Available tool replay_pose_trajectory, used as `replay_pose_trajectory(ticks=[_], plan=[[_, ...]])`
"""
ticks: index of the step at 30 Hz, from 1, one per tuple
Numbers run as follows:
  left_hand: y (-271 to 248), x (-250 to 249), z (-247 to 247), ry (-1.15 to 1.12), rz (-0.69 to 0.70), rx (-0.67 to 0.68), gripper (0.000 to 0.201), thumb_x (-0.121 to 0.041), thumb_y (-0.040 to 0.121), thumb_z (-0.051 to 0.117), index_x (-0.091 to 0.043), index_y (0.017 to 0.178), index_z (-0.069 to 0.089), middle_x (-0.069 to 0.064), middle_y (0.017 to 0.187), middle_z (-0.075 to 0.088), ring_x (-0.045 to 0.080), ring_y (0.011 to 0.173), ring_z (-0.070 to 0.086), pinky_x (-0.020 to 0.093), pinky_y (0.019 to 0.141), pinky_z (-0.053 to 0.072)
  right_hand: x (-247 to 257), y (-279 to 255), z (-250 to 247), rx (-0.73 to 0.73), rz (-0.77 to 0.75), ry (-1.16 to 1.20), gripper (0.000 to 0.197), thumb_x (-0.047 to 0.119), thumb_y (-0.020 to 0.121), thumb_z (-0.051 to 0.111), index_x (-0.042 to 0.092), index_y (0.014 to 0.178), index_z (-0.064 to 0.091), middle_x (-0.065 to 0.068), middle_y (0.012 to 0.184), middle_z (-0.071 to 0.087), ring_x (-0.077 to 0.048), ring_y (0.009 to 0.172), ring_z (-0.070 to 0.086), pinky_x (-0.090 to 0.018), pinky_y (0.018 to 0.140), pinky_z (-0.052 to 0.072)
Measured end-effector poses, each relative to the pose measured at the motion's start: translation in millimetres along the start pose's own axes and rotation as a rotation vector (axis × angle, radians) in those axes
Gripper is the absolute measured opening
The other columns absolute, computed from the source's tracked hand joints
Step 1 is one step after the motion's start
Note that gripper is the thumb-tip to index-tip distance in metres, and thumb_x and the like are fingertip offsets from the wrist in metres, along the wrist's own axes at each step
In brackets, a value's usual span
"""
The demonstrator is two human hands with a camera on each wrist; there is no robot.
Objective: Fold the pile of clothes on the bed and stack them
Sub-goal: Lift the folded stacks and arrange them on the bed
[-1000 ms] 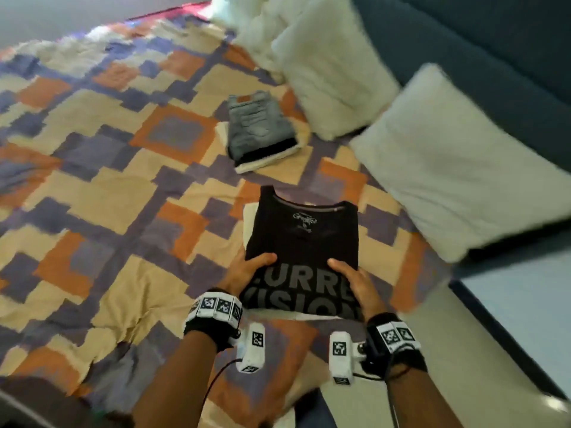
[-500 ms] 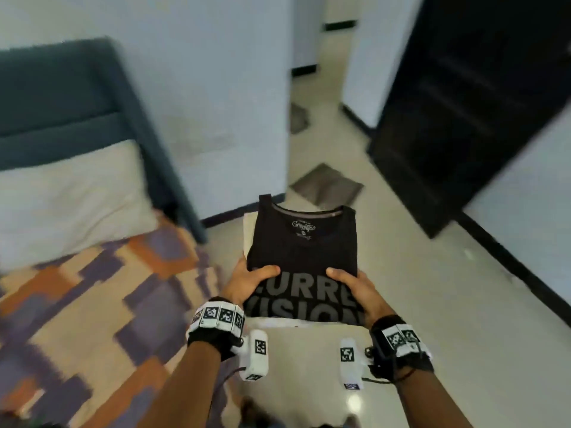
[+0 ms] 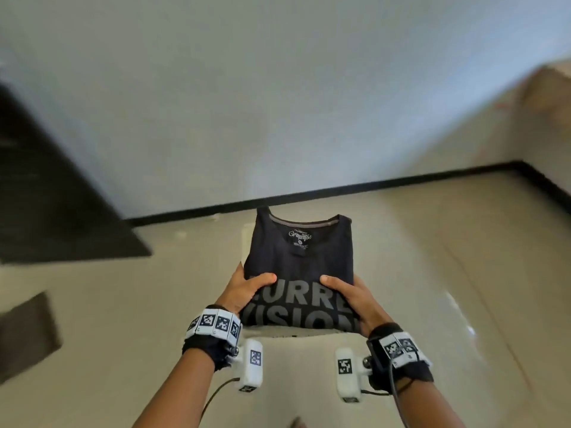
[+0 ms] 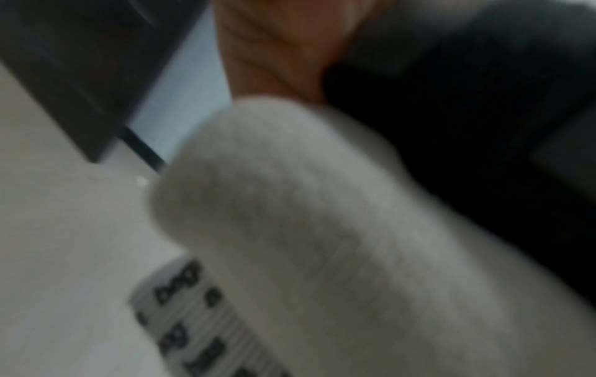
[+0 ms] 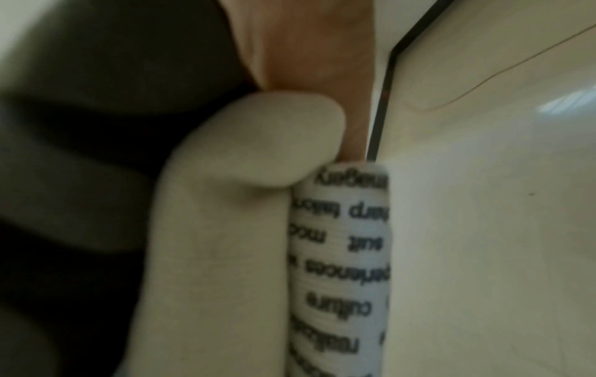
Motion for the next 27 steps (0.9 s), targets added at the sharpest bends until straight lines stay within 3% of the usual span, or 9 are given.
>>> replay_pose_trajectory(ticks=[3, 7, 12, 14, 17, 19, 22, 27], plan=[[43, -11, 117, 0.104, -0.028, 0.209, 0.086, -0.033, 0.044, 0.087, -0.011, 0.121, 0.057, 0.011, 0.108, 0.072, 0.026, 0.092, 0.071, 0.037, 0.073, 0.058, 22, -14, -101, -0.198, -0.06, 0.147, 0.045, 0.014, 0.081, 0.075, 0.005, 0.121, 0.059, -0.02, 0.107, 0.072, -0.038, 0.098, 0.07, -0.046, 0.083, 0.059], [71, -15, 262, 0.234, -0.051, 0.479, 0.087, -0.037, 0.042, 0.086, -0.011, 0.119, 0.056, 0.011, 0.11, 0.07, 0.027, 0.096, 0.07, 0.039, 0.079, 0.058, 43, -43, -208, -0.413, -0.145, 0.295, 0.05, 0.015, 0.079, 0.077, 0.007, 0.123, 0.056, -0.02, 0.109, 0.072, -0.039, 0.101, 0.069, -0.052, 0.092, 0.054], [74, -19, 440, 0.366, -0.051, 0.819, 0.086, -0.036, 0.044, 0.084, -0.012, 0.121, 0.056, 0.01, 0.109, 0.07, 0.026, 0.098, 0.069, 0.036, 0.079, 0.057, 57, -87, -323, -0.684, -0.257, 0.449, 0.058, 0.021, 0.075, 0.081, 0.0, 0.123, 0.056, -0.023, 0.109, 0.071, -0.04, 0.101, 0.068, -0.053, 0.092, 0.054], [62, -12, 508, 0.433, -0.081, 0.941, 0.079, -0.029, 0.051, 0.084, -0.009, 0.122, 0.056, 0.013, 0.109, 0.071, 0.028, 0.097, 0.07, 0.037, 0.079, 0.058, 57, -113, -364, -0.791, -0.296, 0.516, 0.058, 0.022, 0.072, 0.081, -0.001, 0.12, 0.057, -0.023, 0.108, 0.071, -0.04, 0.1, 0.069, -0.054, 0.094, 0.053], [37, 6, 603, 0.549, -0.111, 1.092, 0.056, -0.013, 0.072, 0.08, -0.002, 0.122, 0.057, 0.017, 0.106, 0.071, 0.031, 0.096, 0.07, 0.036, 0.076, 0.059, 57, -154, -419, -0.908, -0.362, 0.616, 0.051, 0.018, 0.078, 0.077, 0.0, 0.121, 0.055, -0.023, 0.107, 0.071, -0.039, 0.098, 0.07, -0.045, 0.082, 0.059], [15, 18, 669, 0.597, -0.107, 1.166, 0.052, -0.01, 0.073, 0.079, 0.001, 0.12, 0.059, 0.017, 0.103, 0.072, 0.03, 0.091, 0.071, 0.032, 0.07, 0.059, 49, -183, -463, -1.009, -0.411, 0.684, 0.055, 0.018, 0.079, 0.078, -0.002, 0.124, 0.053, -0.025, 0.108, 0.07, -0.039, 0.098, 0.07, -0.041, 0.076, 0.06], [-29, 41, 763, 0.636, -0.109, 1.29, 0.045, -0.006, 0.075, 0.077, -0.002, 0.117, 0.059, 0.016, 0.101, 0.072, 0.025, 0.083, 0.071, 0.028, 0.061, 0.056, 41, -228, -532, -1.152, -0.466, 0.756, 0.06, 0.018, 0.076, 0.081, -0.004, 0.125, 0.054, -0.027, 0.108, 0.07, -0.041, 0.098, 0.069, -0.043, 0.077, 0.059], [-121, 84, 926, 0.65, -0.121, 1.479, 0.042, -0.001, 0.079, 0.074, -0.003, 0.117, 0.057, 0.019, 0.1, 0.072, 0.031, 0.086, 0.072, 0.034, 0.065, 0.058, 52, -335, -656, -1.363, -0.525, 0.736, 0.035, 0.009, 0.084, 0.071, -0.006, 0.115, 0.061, -0.026, 0.101, 0.072, -0.036, 0.088, 0.072, -0.036, 0.067, 0.061]])
Point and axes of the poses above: each hand's wrist, its own y-axis towards the middle knuckle, its own z-axis out of the palm, x = y × z, the point moved 10 cm from there along y, towards the middle knuckle
